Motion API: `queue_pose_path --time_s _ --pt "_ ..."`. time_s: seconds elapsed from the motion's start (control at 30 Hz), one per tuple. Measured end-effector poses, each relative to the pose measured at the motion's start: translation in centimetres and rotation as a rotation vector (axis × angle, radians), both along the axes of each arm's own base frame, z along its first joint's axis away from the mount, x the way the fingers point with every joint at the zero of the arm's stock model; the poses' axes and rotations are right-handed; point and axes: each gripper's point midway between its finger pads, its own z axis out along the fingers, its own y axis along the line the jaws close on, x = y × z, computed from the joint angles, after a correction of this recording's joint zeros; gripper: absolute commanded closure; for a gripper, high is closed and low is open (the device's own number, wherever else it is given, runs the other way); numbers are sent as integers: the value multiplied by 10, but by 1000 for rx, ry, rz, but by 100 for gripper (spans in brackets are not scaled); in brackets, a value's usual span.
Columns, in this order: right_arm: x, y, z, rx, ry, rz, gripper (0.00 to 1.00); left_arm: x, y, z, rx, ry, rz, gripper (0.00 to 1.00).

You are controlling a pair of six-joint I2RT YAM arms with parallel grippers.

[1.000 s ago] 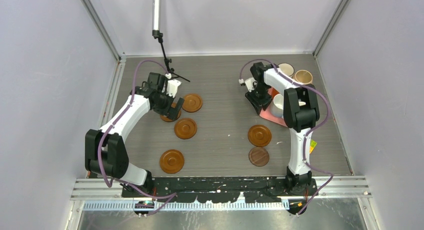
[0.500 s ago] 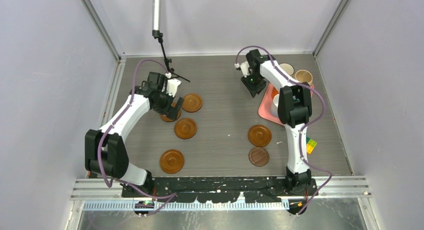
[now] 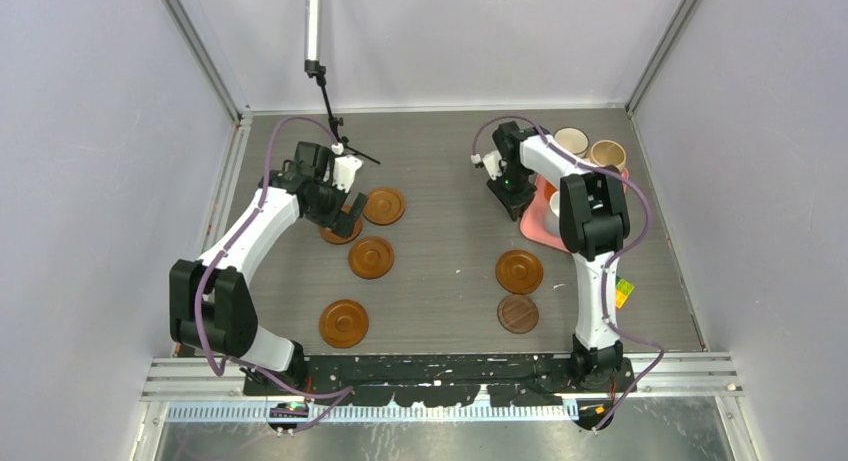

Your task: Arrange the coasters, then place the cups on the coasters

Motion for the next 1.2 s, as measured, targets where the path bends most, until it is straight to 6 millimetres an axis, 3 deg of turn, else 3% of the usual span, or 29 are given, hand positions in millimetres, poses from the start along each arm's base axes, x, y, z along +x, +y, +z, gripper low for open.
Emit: queue_pose_path --time_s 0.1,0.23,0.4,0.5,0.63,0.83,0.97,1.2 --pt "-23 -8 -1 13 37 -7 72 0 0 -1 2 2 -3 0" --pt "-55 -33 -2 2 114 -45 72 1 0 -3 8 5 -14 0" --pt "-80 -51 0 10 188 -79 59 0 1 -5 13 12 -20 0" --pt "-81 -47 11 57 176 -76 53 0 1 -7 19 20 -27 0" --pt "-73 -33 41 144 99 -60 43 -3 3 -14 36 47 -47 0" --pt "-61 -12 78 270 -1 -35 35 0 -2 -18 46 54 -95 1" --pt "-75 -3 84 334 9 -28 33 14 -21 -25 64 51 -172 2" --pt "-119 -1 70 346 61 -36 33 18 -42 -41 64 74 -234 6"
